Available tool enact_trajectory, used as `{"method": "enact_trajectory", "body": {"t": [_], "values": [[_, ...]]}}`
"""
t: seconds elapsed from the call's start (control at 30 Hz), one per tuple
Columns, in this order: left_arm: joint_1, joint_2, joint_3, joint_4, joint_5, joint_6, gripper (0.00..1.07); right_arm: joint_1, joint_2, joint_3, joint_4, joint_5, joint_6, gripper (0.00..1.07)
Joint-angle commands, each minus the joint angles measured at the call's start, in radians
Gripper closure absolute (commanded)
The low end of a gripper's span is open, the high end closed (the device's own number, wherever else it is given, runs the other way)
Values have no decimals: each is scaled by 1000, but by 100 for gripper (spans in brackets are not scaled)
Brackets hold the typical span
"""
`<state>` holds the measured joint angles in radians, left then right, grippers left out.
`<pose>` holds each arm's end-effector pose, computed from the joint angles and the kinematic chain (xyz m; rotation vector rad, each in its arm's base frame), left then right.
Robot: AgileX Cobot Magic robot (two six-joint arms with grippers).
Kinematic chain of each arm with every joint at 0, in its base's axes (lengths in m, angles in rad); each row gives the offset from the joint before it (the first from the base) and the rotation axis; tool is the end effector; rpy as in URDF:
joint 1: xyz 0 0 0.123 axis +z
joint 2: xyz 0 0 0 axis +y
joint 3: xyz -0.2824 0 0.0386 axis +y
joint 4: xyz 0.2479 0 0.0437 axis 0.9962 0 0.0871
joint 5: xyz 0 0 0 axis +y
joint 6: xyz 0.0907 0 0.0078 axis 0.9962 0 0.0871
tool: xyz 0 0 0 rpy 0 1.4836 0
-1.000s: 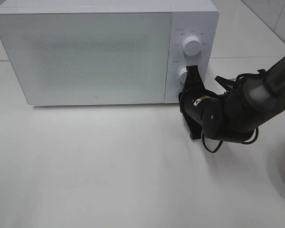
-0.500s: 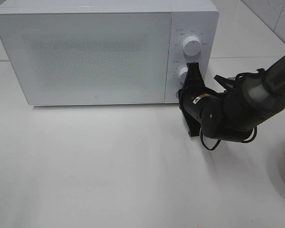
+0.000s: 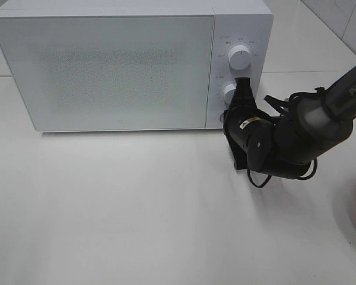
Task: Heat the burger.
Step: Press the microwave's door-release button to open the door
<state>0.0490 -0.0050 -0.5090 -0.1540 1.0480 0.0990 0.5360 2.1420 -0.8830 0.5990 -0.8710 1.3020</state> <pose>-0.0061 -0.0124 0.2814 0.0574 2.0085 -0.0890 0.3455 0.1596 0.0854 1.4012 1.5347 1.0347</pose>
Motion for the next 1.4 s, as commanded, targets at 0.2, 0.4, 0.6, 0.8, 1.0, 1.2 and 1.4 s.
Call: {"method": "enact_trajectory", "body": {"t": [0.2, 0.4, 0.6, 0.8, 1.0, 1.2, 1.4], "values": [[-4, -21, 5, -5, -11, -3, 6, -15, 12, -126, 8, -238, -46, 107], [-4, -21, 5, -5, -11, -3, 6, -15, 26, -183, 31, -288, -105, 107], [-4, -21, 5, -5, -11, -3, 6, -15, 26, -194, 30, -285, -115, 107], [-4, -21, 5, -5, -11, -3, 6, -15, 23, -190, 30, -200, -115, 107], [-4, -21, 5, -5, -11, -3, 6, -13, 11, -154, 33, -168, -94, 107], [-4, -21, 5, -6, -11, -3, 6, -13, -17, -94, 18, -76, -69, 107], [-4, -21, 5, -5, -11, -3, 6, -13, -35, -49, 0, -5, -58, 107]]}}
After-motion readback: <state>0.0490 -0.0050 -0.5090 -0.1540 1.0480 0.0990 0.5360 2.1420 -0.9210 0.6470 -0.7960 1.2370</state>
